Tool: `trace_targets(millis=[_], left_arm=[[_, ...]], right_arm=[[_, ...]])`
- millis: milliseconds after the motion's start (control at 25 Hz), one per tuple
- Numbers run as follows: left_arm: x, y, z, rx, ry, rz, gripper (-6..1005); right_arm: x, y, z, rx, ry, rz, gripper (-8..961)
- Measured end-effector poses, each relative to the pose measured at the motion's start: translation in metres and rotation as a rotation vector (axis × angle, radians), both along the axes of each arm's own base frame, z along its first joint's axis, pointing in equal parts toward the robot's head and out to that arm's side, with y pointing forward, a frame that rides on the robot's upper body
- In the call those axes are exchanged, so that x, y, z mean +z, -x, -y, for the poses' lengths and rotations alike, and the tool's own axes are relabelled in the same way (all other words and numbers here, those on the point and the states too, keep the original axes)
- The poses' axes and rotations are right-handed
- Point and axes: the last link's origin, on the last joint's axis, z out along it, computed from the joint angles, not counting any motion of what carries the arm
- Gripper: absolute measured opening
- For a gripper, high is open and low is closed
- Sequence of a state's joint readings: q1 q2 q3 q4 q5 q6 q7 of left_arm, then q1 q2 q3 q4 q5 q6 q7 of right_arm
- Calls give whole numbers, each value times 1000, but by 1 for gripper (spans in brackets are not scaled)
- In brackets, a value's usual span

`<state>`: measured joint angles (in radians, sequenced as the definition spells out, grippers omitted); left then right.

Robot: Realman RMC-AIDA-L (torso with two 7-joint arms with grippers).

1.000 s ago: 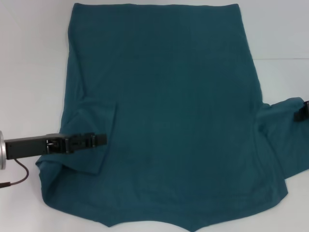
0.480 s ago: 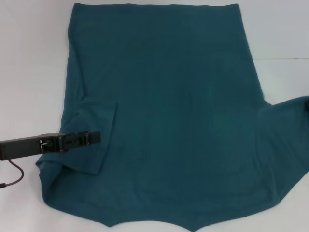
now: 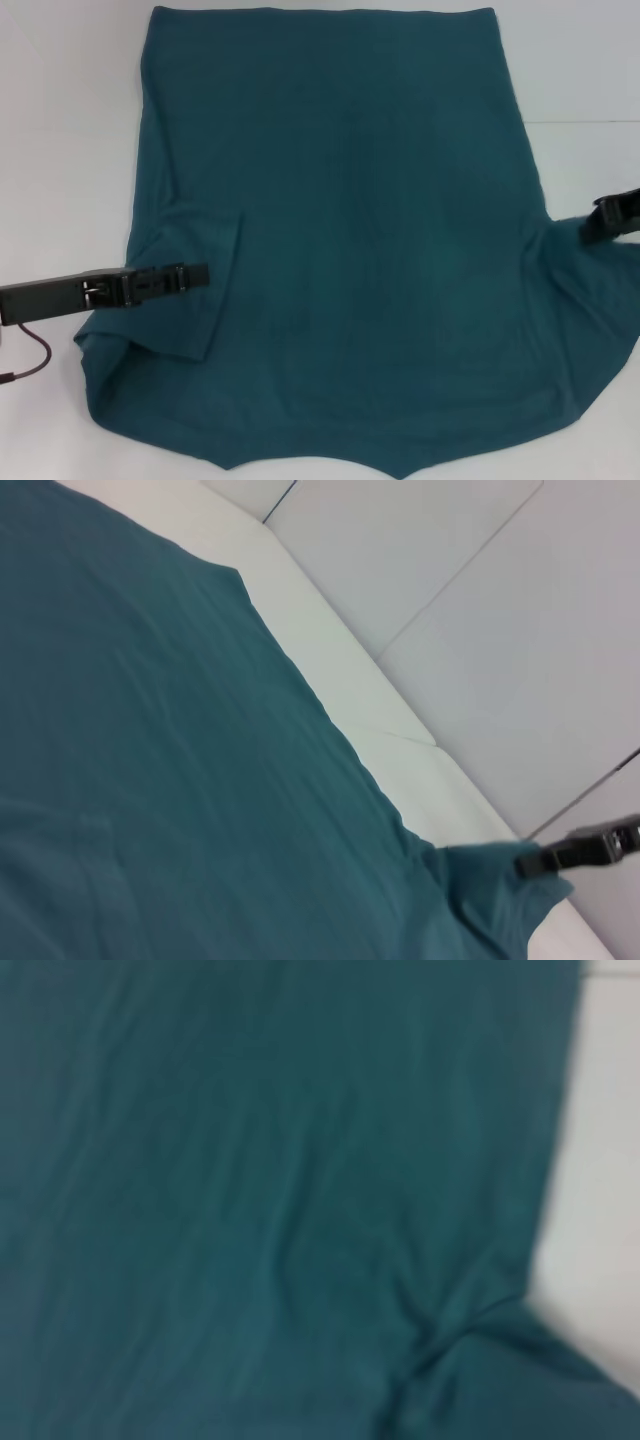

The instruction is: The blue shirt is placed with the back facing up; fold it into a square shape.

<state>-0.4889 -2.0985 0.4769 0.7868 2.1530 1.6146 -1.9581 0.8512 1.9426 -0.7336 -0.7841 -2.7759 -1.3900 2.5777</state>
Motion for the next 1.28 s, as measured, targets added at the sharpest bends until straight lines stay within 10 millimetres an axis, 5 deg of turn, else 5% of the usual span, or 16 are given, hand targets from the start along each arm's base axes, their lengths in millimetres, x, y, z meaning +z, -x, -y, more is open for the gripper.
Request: trace_targets(millis=[600, 1280], left_arm=[[4, 3, -2, 23, -38, 15, 599], [1, 5, -5, 45, -58, 6, 599]], right_arm=[[-34, 46, -7, 13, 88, -24, 91], [-56, 61, -22, 33, 28, -69, 120]])
